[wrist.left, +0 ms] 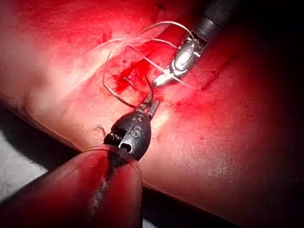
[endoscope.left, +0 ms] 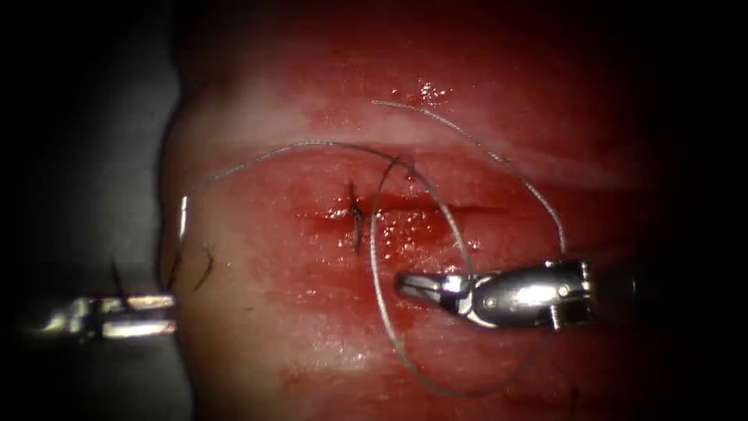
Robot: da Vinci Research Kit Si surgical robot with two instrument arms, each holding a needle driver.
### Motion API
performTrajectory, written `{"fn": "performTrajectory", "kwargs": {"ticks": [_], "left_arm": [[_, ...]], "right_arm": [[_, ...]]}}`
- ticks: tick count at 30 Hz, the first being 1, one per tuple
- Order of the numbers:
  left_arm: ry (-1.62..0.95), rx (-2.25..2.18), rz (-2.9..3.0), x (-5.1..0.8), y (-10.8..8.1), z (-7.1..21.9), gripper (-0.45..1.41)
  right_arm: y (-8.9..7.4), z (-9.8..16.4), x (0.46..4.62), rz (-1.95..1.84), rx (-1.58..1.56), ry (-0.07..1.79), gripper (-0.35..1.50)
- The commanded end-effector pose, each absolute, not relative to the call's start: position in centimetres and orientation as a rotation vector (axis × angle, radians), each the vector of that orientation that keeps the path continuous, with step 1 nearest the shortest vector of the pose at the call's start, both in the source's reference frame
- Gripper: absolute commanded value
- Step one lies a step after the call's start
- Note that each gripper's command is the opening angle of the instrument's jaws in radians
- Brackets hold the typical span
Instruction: Wound Closure
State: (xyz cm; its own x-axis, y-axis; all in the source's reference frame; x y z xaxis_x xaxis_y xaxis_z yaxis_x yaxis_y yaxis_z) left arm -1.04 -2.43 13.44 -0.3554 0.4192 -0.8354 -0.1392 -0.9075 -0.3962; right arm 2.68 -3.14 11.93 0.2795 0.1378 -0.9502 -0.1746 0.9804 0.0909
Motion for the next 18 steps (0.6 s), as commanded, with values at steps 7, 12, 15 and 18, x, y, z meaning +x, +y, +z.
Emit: {"fn": "performTrajectory", "kwargs": {"ticks": [7,12,15,18], "left_arm": [[-0.374,-1.534,2.305,-1.09,-2.5,13.5,-0.45],[-0.375,-1.535,2.306,-1.08,-2.5,13.5,-0.45],[-0.374,-1.535,2.306,-1.08,-2.5,13.5,-0.45],[-0.372,-1.535,2.307,-1.09,-2.5,13.5,-0.45]], "right_arm": [[-3.3,11.5,2.67,0.221,-0.03,1.314,-0.35],[-3.4,10.9,2.57,0.206,-0.019,1.326,-0.35],[-3.6,10.6,2.5,0.204,-0.008,1.341,-0.35],[-3.7,10.2,2.49,0.18,0.0,1.357,-0.35]]}}
